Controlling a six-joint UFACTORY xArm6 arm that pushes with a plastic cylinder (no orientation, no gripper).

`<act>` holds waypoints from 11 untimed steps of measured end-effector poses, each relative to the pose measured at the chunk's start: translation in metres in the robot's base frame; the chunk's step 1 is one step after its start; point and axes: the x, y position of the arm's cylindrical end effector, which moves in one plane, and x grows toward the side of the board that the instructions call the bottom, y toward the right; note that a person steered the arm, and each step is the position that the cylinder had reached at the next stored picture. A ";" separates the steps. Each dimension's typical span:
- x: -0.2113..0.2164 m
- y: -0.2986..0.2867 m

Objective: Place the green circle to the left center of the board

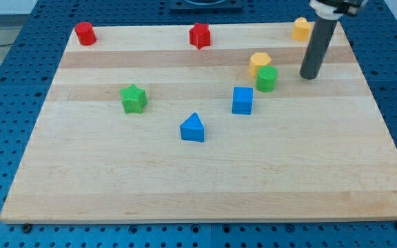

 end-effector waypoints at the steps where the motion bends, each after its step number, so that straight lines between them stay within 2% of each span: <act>1: 0.003 -0.028; 3: 0.012 -0.095; 5: 0.031 -0.134; 8: 0.027 -0.226; 9: 0.010 -0.259; 11: -0.044 -0.267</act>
